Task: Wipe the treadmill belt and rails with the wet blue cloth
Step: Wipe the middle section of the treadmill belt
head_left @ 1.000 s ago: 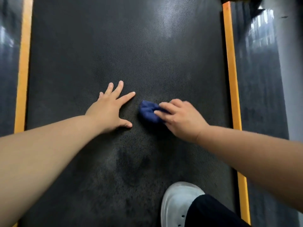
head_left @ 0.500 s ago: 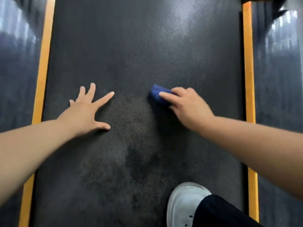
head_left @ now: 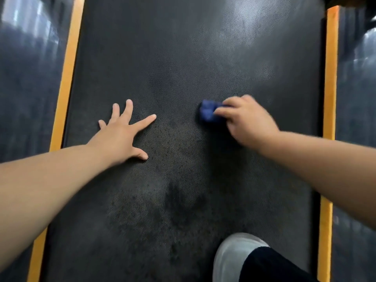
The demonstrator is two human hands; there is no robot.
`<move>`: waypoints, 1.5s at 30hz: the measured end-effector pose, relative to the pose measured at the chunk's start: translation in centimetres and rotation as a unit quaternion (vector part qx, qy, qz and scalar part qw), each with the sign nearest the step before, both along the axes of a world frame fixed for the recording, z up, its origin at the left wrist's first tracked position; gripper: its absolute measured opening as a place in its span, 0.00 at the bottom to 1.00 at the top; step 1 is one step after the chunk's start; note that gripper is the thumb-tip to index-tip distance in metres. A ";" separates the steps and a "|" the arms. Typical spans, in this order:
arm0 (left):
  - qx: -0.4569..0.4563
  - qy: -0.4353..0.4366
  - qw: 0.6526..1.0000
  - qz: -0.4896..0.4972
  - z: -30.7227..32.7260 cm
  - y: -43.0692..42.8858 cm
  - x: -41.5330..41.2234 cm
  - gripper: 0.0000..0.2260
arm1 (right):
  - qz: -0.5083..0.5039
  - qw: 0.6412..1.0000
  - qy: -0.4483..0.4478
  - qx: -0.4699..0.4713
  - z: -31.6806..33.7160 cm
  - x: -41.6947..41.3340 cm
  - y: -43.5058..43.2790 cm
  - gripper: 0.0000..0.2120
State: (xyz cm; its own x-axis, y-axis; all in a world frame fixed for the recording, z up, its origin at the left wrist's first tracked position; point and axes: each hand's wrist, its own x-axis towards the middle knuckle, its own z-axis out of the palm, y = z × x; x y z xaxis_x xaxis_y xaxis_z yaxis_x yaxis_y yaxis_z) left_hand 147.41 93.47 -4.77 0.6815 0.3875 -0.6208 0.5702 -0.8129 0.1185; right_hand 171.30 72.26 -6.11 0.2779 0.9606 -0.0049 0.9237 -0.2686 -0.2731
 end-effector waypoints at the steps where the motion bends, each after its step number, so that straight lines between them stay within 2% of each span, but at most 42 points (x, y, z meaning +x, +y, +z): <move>1: 0.000 -0.001 1.000 0.001 0.0 0.0 0.0 0.48 | -0.064 0.998 -0.013 -0.014 0.2 2.3 0.1 0.16; 3: 0.005 -0.005 1.000 -0.001 -0.1 0.0 -0.1 0.48 | -0.122 0.991 -0.030 -0.050 0.4 3.3 0.3 0.14; 5: 0.012 -0.005 1.000 -0.005 -0.1 -0.1 0.0 0.48 | -0.114 0.991 -0.028 -0.068 0.7 0.0 0.6 0.13; 7: 0.013 -0.003 1.000 -0.004 0.0 -0.1 0.0 0.48 | -0.056 0.996 0.022 -0.067 0.8 -4.8 0.2 0.14; 9: 0.017 -0.002 1.000 -0.007 0.0 -0.1 0.0 0.48 | 0.044 0.995 0.068 -0.056 0.8 -8.7 -0.8 0.14; 12: 0.014 -0.009 1.000 -0.005 0.0 -0.2 -0.2 0.48 | 0.132 0.987 0.074 -0.050 0.5 -7.9 -0.6 0.13; 14: 0.011 -0.015 1.000 0.001 -0.1 -0.2 -0.2 0.47 | 0.084 0.995 0.042 -0.042 0.3 -3.8 0.7 0.10; 17: 0.011 -0.007 1.000 -0.001 0.2 -0.2 -0.1 0.47 | -0.105 0.993 0.003 -0.057 1.0 3.9 1.9 0.11; 19: 0.026 -0.004 1.000 -0.001 0.4 -0.2 -0.2 0.48 | -0.147 0.987 -0.003 -0.070 1.1 3.1 2.2 0.11; 21: 0.063 0.014 0.997 0.032 0.5 -0.4 -0.6 0.51 | -0.085 0.994 0.029 -0.064 0.9 -2.3 2.2 0.10; 23: 0.058 0.027 0.993 0.099 0.7 -0.6 -1.2 0.52 | 0.070 0.991 0.092 -0.072 0.5 -8.9 1.2 0.07; 25: 0.021 0.035 0.992 0.120 0.8 -0.2 -1.9 0.51 | 0.207 0.970 0.098 -0.079 0.5 -10.6 0.3 0.06; 26: 0.009 0.039 0.993 0.112 0.7 0.1 -2.0 0.52 | 0.228 0.966 0.090 -0.078 0.5 -9.2 0.5 0.07; 27: 0.003 0.044 0.994 0.102 0.8 0.4 -2.0 0.52 | 0.210 0.973 0.073 -0.068 0.5 -7.2 1.1 0.08; 29: 0.003 0.053 0.994 0.094 1.0 0.6 -2.0 0.52 | 0.085 0.996 0.033 -0.019 0.6 -2.6 2.8 0.10; 32: 0.008 0.033 0.993 0.114 0.7 0.2 -2.1 0.53 | -0.109 0.993 0.020 -0.028 0.8 0.8 4.6 0.11; 34: -0.001 0.011 0.991 0.132 0.6 0.2 -2.5 0.53 | -0.135 0.990 0.024 -0.038 1.0 -1.8 5.2 0.10; 35: -0.009 0.000 0.990 0.143 0.7 0.1 -2.9 0.53 | -0.107 0.993 0.036 -0.031 0.9 -3.7 5.2 0.09; 37: -0.021 -0.023 0.984 0.173 0.6 0.2 -4.2 0.52 | 0.016 0.996 0.085 -0.018 -0.1 -8.1 4.5 0.07; 39: -0.016 -0.030 0.978 0.208 0.8 0.2 -5.5 0.51 | 0.208 0.969 0.123 -0.042 -0.4 -10.4 3.4 0.07; 40: -0.001 -0.026 0.977 0.210 0.8 0.2 -6.0 0.50 | 0.281 0.949 0.130 -0.050 -0.3 -9.7 3.3 0.08; 41: 0.022 -0.022 0.979 0.202 0.7 0.2 -6.3 0.49 | 0.311 0.942 0.122 -0.041 -0.4 -8.1 3.7 0.11; 42: 0.042 -0.019 0.980 0.196 0.4 0.2 -6.6 0.48 | 0.287 0.952 0.106 -0.016 -0.5 -6.2 4.4 0.13; 43: 0.051 -0.017 0.979 0.198 0.2 0.2 -6.7 0.47 | 0.215 0.973 0.087 0.020 -0.5 -4.0 5.3 0.13; 45: 0.042 -0.014 0.978 0.205 -0.1 0.3 -7.0 0.47 | 0.012 0.997 0.069 0.041 -0.3 -0.1 7.4 0.11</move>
